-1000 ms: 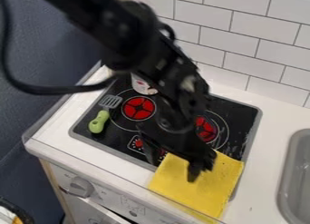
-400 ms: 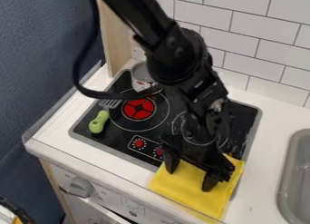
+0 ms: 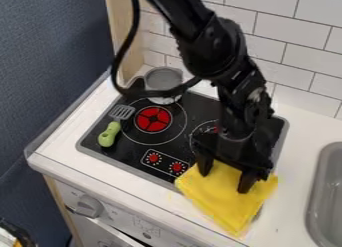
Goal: Put the yellow cloth between the burners of the stove.
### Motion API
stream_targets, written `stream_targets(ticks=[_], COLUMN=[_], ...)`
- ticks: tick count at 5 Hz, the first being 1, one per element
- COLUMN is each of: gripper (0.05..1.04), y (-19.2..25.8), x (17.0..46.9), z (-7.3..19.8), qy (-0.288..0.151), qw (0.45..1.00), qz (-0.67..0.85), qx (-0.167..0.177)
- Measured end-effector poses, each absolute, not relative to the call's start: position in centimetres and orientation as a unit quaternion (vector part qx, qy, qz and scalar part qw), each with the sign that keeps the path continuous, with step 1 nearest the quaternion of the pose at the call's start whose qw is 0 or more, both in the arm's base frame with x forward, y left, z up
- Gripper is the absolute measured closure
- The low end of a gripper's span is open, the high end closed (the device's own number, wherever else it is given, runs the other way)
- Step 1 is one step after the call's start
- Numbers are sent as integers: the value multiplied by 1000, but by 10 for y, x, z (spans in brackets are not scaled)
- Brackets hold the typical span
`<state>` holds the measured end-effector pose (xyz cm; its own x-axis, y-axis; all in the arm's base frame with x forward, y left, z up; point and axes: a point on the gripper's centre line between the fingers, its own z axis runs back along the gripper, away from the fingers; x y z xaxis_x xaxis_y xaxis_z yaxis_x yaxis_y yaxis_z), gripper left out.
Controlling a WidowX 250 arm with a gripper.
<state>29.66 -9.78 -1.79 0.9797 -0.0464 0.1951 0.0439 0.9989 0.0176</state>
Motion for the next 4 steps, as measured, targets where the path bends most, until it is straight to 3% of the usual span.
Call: stream_targets(ticks=[4], gripper=[83], y=[-97], x=[385], z=[-16], qy=[-116], qw=[993], qz=[8], qx=[-7])
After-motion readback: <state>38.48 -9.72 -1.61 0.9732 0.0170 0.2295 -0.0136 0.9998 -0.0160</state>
